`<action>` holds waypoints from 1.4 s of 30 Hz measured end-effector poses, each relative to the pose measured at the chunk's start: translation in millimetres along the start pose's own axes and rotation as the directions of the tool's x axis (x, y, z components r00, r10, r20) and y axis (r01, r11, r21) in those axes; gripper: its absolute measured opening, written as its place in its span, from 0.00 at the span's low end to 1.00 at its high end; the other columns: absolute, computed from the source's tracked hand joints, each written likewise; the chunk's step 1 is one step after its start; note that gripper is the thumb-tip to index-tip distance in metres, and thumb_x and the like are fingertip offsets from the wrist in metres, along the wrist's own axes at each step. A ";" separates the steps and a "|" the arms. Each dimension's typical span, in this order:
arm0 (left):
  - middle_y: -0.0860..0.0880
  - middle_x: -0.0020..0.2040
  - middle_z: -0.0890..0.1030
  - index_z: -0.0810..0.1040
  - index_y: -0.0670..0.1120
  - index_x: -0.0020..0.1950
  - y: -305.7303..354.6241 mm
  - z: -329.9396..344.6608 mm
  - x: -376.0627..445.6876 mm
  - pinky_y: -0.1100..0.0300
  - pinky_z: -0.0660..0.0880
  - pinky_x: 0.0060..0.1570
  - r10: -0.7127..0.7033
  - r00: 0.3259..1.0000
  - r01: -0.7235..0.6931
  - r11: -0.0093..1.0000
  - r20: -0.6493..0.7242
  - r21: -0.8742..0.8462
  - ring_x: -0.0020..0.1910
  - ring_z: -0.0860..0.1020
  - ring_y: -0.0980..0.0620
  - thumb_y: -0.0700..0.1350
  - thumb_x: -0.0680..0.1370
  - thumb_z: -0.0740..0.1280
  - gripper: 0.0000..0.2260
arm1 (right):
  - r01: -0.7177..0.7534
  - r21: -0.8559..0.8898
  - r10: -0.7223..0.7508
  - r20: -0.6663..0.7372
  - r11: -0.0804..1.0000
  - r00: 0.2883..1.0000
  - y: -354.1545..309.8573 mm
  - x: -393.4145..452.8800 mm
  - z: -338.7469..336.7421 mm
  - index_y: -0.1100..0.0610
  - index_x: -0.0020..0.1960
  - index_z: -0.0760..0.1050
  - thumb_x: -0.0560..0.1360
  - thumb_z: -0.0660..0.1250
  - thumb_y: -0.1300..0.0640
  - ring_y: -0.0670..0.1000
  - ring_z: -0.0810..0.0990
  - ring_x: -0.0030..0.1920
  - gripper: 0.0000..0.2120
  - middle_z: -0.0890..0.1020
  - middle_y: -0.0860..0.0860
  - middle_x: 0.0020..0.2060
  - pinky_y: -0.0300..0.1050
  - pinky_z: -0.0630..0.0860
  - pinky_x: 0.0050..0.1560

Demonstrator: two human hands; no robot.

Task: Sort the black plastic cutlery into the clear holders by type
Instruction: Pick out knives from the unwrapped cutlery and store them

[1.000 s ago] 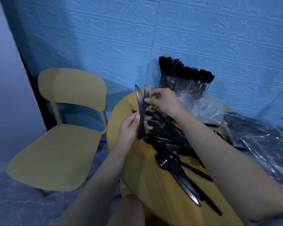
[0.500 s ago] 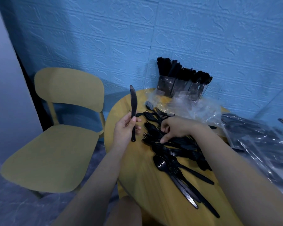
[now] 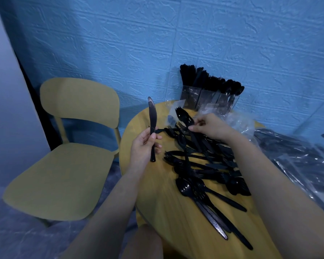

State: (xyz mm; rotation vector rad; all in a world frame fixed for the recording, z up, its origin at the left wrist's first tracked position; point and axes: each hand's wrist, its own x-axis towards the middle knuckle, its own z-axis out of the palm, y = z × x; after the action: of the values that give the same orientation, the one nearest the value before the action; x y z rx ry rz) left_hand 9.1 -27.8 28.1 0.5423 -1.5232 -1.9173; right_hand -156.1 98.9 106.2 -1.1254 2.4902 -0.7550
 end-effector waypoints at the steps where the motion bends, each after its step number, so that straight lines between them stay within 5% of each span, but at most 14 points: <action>1: 0.48 0.41 0.78 0.75 0.45 0.60 0.1 -0.1 -0.2 0.64 0.77 0.32 -0.002 1.000 0.002 1.000 0.002 -0.001 0.30 0.76 0.60 0.37 0.82 0.58 0.11 | 0.005 0.002 -0.005 -0.029 1.000 1.000 0.1 1.3 -1.0 0.54 0.34 0.70 0.76 0.68 0.55 0.47 0.70 0.34 0.13 0.72 0.50 0.32 0.43 0.67 0.38; 6: 0.48 0.42 0.78 0.75 0.47 0.59 1.1 0.2 -0.7 0.65 0.77 0.32 0.000 1.000 0.000 1.000 0.012 0.005 0.30 0.76 0.60 0.37 0.82 0.57 0.10 | 0.005 -0.181 -0.014 -0.053 0.984 0.999 -2.2 6.4 6.3 0.57 0.45 0.76 0.76 0.68 0.56 0.50 0.76 0.42 0.04 0.77 0.51 0.40 0.43 0.71 0.42; 11: 0.49 0.41 0.78 0.75 0.44 0.62 0.1 0.5 -0.1 0.65 0.77 0.32 -0.013 1.000 0.013 1.000 -0.004 0.016 0.29 0.75 0.61 0.37 0.82 0.58 0.11 | 0.108 -0.363 -0.148 -0.084 0.926 0.985 -7.2 0.8 21.6 0.56 0.56 0.75 0.72 0.72 0.55 0.49 0.74 0.50 0.14 0.72 0.47 0.47 0.45 0.74 0.52; 15: 0.49 0.41 0.78 0.74 0.43 0.62 0.4 1.2 -0.2 0.64 0.77 0.32 -0.014 1.000 0.014 1.000 -0.005 0.015 0.29 0.76 0.61 0.37 0.82 0.58 0.11 | 0.318 -0.404 -0.269 0.173 0.858 0.947 -15.7 -5.1 30.0 0.55 0.53 0.80 0.73 0.71 0.56 0.48 0.73 0.49 0.09 0.73 0.46 0.46 0.42 0.72 0.52; 18: 0.49 0.41 0.78 0.75 0.43 0.61 2.4 1.9 -1.5 0.65 0.77 0.32 -0.018 1.000 0.018 1.000 0.007 0.005 0.29 0.75 0.61 0.37 0.82 0.57 0.11 | 0.324 -0.473 -0.174 0.333 0.819 0.927 -13.9 -5.0 39.2 0.54 0.59 0.78 0.72 0.72 0.53 0.48 0.70 0.53 0.16 0.71 0.48 0.51 0.43 0.70 0.56; 21: 0.48 0.41 0.78 0.75 0.44 0.61 3.1 1.6 -2.2 0.65 0.77 0.32 -0.025 1.000 0.024 1.000 0.017 0.009 0.29 0.76 0.61 0.37 0.82 0.58 0.10 | 0.320 -0.457 -0.152 0.366 0.830 0.918 -12.1 -5.5 42.3 0.52 0.53 0.76 0.72 0.72 0.54 0.49 0.68 0.54 0.11 0.67 0.48 0.52 0.40 0.66 0.52; 28: 0.49 0.41 0.78 0.74 0.42 0.62 4.0 1.1 -3.4 0.65 0.79 0.35 -0.040 0.999 0.040 0.999 0.027 0.002 0.30 0.77 0.60 0.38 0.82 0.58 0.11 | 0.265 -0.340 -0.173 0.278 0.902 0.945 -14.3 -7.5 37.0 0.52 0.46 0.73 0.71 0.73 0.55 0.44 0.69 0.46 0.10 0.71 0.47 0.49 0.36 0.66 0.44; 34: 0.48 0.43 0.80 0.76 0.46 0.59 6.1 0.8 -6.2 0.63 0.80 0.42 -0.018 0.997 0.020 1.000 0.077 -0.022 0.34 0.81 0.57 0.38 0.81 0.59 0.09 | 0.158 -0.013 -0.156 0.123 0.987 0.980 -23.2 -15.4 16.5 0.54 0.45 0.76 0.71 0.73 0.62 0.43 0.73 0.37 0.08 0.76 0.45 0.36 0.28 0.68 0.37; 38: 0.47 0.44 0.81 0.76 0.45 0.59 9.4 0.6 -8.2 0.63 0.80 0.42 -0.021 0.995 0.026 0.998 0.100 -0.051 0.36 0.82 0.56 0.37 0.81 0.60 0.10 | 0.180 0.171 -0.162 -0.114 0.969 0.980 -32.5 -26.0 -7.7 0.54 0.46 0.78 0.72 0.72 0.60 0.44 0.74 0.38 0.04 0.77 0.45 0.36 0.35 0.71 0.43; 42: 0.48 0.45 0.83 0.76 0.42 0.62 11.1 3.7 -12.9 0.63 0.80 0.43 -0.021 0.993 0.030 0.996 0.112 -0.082 0.39 0.83 0.54 0.38 0.80 0.61 0.12 | 0.215 0.437 -0.113 -0.248 0.873 0.962 -32.9 -39.4 -24.0 0.54 0.41 0.77 0.74 0.70 0.62 0.44 0.78 0.33 0.05 0.79 0.51 0.33 0.36 0.75 0.38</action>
State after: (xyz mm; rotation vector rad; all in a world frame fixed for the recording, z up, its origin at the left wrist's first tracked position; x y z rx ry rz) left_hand 18.4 -17.8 39.0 0.4257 -1.5029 -2.0513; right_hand -122.2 118.7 147.0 -1.1275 2.2034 -1.4988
